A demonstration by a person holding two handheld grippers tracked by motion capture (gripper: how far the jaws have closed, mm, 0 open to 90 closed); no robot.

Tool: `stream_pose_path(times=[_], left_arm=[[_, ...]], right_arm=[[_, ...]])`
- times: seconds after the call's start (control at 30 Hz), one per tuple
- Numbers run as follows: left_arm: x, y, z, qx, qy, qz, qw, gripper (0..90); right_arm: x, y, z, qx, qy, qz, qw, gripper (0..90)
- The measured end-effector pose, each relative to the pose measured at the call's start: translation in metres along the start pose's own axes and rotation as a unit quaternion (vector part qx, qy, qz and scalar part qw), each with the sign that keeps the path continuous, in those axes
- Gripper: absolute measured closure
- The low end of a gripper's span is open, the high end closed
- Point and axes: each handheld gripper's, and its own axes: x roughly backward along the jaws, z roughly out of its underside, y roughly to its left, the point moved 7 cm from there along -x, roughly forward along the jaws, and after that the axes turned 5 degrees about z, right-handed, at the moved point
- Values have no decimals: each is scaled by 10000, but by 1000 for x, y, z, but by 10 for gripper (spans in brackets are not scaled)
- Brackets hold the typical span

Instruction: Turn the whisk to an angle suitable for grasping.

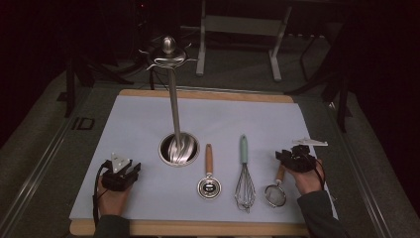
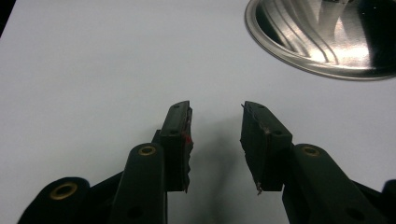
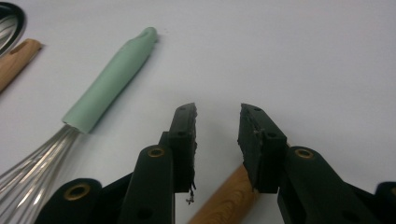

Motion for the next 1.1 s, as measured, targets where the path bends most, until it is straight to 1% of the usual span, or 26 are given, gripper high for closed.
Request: stream_pose_path(times=[0.13, 0.3, 0.53, 0.63, 0.7, 0.73, 0.77, 0.87, 0.93, 0.97, 1.1], left_arm=[[0, 0, 0, -43, -11, -21, 10000, 632], [0, 0, 0, -36, -11, -30, 10000, 632], [0, -1, 0, -54, -25, -56, 10000, 628], [1, 0, 0, -50, -23, -50, 10000, 627], [1, 0, 0, -49, -24, -49, 10000, 626], [1, 0, 0, -49, -24, -49, 10000, 626], [1, 0, 0, -45, -27, -49, 10000, 626], [1, 0, 0, -43, -26, -45, 10000, 624], [1, 0, 0, -43, -26, -45, 10000, 624], [1, 0, 0, -36, -26, -40, 10000, 624], [1, 0, 0, -39, -23, -42, 10000, 623]], right_arm=[[-2, 6, -5, 150, 96, -112, 9998, 657], [-6, 14, -9, 252, 211, -195, 9993, 650], [-13, 26, -12, 281, 349, -378, 9983, 631], [-16, 32, -14, 194, 398, -537, 9976, 632], [-17, 34, -14, 198, 436, -545, 9974, 633], [-18, 35, -15, 218, 451, -553, 9972, 633], [-20, 41, -16, 277, 485, -577, 9968, 640], [-23, 49, -17, 374, 519, -621, 9960, 631], [-25, 51, -17, 387, 537, -650, 9957, 631], [-27, 56, -17, 328, 576, -777, 9948, 621], [-34, 63, -17, 283, 664, -866, 9936, 620]])
